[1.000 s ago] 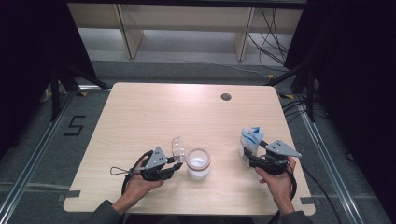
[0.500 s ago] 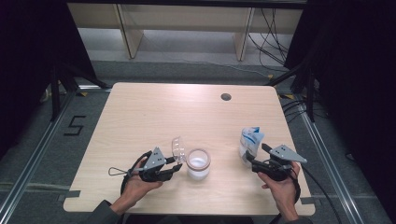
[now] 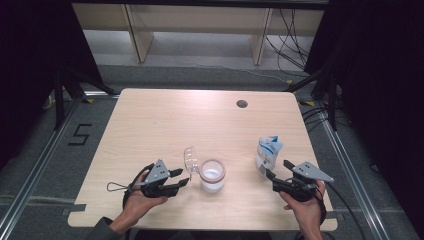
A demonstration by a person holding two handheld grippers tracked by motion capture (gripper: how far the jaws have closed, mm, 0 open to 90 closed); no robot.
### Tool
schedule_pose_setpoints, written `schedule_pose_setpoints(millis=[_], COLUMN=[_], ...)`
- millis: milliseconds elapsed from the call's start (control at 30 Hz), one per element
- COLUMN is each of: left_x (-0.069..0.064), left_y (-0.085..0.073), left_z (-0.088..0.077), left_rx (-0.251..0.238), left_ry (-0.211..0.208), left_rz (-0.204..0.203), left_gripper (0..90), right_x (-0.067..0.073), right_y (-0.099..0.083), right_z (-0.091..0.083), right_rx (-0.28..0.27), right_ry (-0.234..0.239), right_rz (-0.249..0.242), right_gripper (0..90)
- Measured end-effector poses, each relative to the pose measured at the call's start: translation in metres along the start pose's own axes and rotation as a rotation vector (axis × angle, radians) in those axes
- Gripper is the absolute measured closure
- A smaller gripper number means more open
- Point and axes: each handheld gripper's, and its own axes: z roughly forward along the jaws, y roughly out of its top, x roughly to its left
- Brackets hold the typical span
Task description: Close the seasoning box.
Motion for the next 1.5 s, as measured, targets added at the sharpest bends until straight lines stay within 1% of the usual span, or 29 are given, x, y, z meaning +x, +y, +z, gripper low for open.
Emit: schedule_pose_setpoints(millis=[33,100,133,167,233,333,367,400,433,467,500,533,600,667,700,800,900,967,1000,1033,1067,1100,1167,1267,1333,1367,1433,1467,1500], left_x=[0.0,0.0,0.0,0.001,0.002,0.001,0.001,0.001,0.001,0.0,0.001,0.001,0.002,0.003,0.005,0.004,0.004,0.005,0.005,0.004,0.003,0.003,0.003,0.002,0.004,0.004,0.004,0.003,0.003], left_y=[-0.001,-0.002,-0.002,-0.001,-0.001,-0.002,-0.003,-0.003,-0.003,-0.003,-0.004,-0.004,-0.004,-0.003,-0.002,-0.002,0.0,0.001,0.001,0.003,0.003,0.004,0.006,0.008,0.01,0.012,0.013,0.015,0.016], left_z=[-0.001,-0.004,-0.004,-0.006,-0.007,-0.008,-0.01,-0.01,-0.011,-0.012,-0.013,-0.013,-0.016,-0.02,-0.022,-0.023,-0.025,-0.026,-0.026,-0.028,-0.028,-0.028,-0.029,-0.03,-0.031,-0.032,-0.032,-0.032,-0.032], left_rx=[0.0,-0.001,-0.006,-0.003,-0.009,-0.004,0.0,0.0,0.003,0.003,0.005,0.005,-0.005,-0.017,-0.018,-0.024,-0.03,-0.038,-0.038,-0.039,-0.043,-0.047,-0.05,-0.053,-0.063,-0.062,-0.069,-0.073,-0.072], left_ry=[0.006,0.011,0.003,0.01,0.012,0.015,0.017,0.017,0.015,0.022,0.027,0.027,0.024,0.035,0.036,0.04,0.042,0.033,0.033,0.041,0.044,0.035,0.038,0.039,0.031,0.04,0.031,0.031,0.037], left_rz=[-0.006,-0.014,-0.034,-0.015,-0.027,-0.035,-0.044,-0.044,-0.048,-0.062,-0.064,-0.064,-0.074,-0.084,-0.074,-0.086,-0.097,-0.095,-0.095,-0.098,-0.103,-0.104,-0.109,-0.107,-0.106,-0.107,-0.104,-0.108,-0.1], left_gripper=[57.5,57.1,56.9,56.6,55.7,53.0,52.2,51.7,50.8,49.1,46.8,46.2,46.4,46.3,46.2,46.9,46.5,45.8,45.5,45.3,45.1,44.9,44.3,44.3,45.0,45.1,46.5,46.8,47.2], right_x=[0.001,0.001,0.001,0.001,0.001,0.0,0.003,0.004,0.004,0.004,0.006,0.007,0.009,0.01,0.011,0.011,0.013,0.013,0.014,0.015,0.015,0.016,0.016,0.017,0.018,0.018,0.019,0.019,0.02], right_y=[0.0,-0.002,-0.003,-0.004,-0.007,-0.008,-0.01,-0.01,-0.011,-0.011,-0.011,-0.012,-0.014,-0.015,-0.015,-0.016,-0.019,-0.019,-0.02,-0.02,-0.021,-0.022,-0.023,-0.024,-0.025,-0.025,-0.026,-0.026,-0.026], right_z=[-0.002,-0.004,-0.005,-0.006,-0.008,-0.009,-0.01,-0.01,-0.011,-0.012,-0.012,-0.012,-0.012,-0.013,-0.013,-0.015,-0.016,-0.017,-0.017,-0.017,-0.018,-0.018,-0.02,-0.02,-0.021,-0.022,-0.022,-0.023,-0.024], right_rx=[0.021,0.018,0.022,0.024,0.033,0.04,0.044,0.047,0.042,0.05,0.059,0.061,0.074,0.08,0.085,0.088,0.102,0.122,0.11,0.118,0.12,0.113,0.131,0.12,0.133,0.136,0.13,0.131,0.135], right_ry=[0.014,0.005,0.011,0.017,0.011,0.019,0.022,0.027,0.022,0.024,0.036,0.03,0.038,0.043,0.054,0.044,0.064,0.069,0.071,0.073,0.081,0.073,0.083,0.095,0.09,0.09,0.094,0.093,0.095], right_rz=[0.016,0.026,0.031,0.033,0.042,0.026,0.046,0.049,0.03,0.029,0.044,0.03,0.036,0.027,0.038,0.027,0.035,0.026,0.021,0.035,0.03,0.02,0.02,0.031,0.026,0.022,0.029,0.02,0.018], right_gripper=[26.4,26.5,26.5,26.4,26.2,26.0,25.8,25.6,25.4,25.4,25.4,25.2,25.0,24.8,24.8,24.6,24.3,24.3,24.1,24.0,24.0,23.6,23.6,23.6,23.6,23.8,24.2,24.3,24.4])
